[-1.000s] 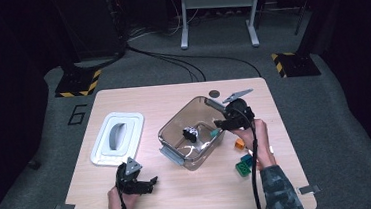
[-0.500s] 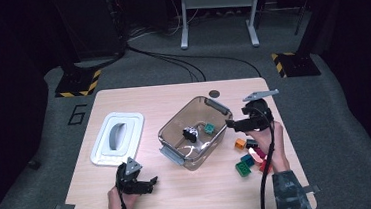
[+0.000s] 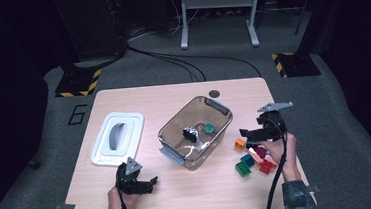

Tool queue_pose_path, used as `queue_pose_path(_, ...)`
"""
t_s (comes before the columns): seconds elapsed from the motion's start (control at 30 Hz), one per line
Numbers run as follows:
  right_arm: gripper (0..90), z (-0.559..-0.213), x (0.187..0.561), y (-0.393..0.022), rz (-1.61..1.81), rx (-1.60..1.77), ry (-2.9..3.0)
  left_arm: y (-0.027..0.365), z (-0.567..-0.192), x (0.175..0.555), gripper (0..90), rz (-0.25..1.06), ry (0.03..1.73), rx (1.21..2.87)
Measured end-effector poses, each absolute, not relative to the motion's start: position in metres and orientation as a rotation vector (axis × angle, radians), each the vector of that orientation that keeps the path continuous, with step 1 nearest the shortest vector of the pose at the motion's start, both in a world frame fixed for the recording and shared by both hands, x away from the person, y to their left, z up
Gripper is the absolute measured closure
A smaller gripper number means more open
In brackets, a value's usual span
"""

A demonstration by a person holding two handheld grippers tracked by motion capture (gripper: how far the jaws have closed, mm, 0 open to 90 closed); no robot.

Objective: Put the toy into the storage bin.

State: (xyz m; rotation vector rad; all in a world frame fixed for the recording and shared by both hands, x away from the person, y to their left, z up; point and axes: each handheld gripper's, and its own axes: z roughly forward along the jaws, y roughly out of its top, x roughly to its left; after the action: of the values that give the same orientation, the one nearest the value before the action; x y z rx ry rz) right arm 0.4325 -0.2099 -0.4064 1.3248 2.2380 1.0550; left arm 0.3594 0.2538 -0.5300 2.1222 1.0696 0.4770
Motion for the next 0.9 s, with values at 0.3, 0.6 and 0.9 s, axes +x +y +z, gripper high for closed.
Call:
queue_pose_path(0.3, 13.9, -0.437, 0.437, -0.209, 0.989, 1.358, 2.297, 0.254, -0.530, 0.359, 8.2, 0.477, 1.069, 2.122)
queue_pose_path(0.6, 37.3, -0.461, 0.445, -0.192, 0.894, 1.310, 2.389, 0.254, -0.530, 0.359, 8.8, 0.477, 1.076, 2.113)
queue_pose_path(0.9, 54.5, -0.472, 0.455, -0.181, 0.804, 1.295, 2.427, 0.254, -0.530, 0.359, 9.1, 0.477, 1.079, 2.109)
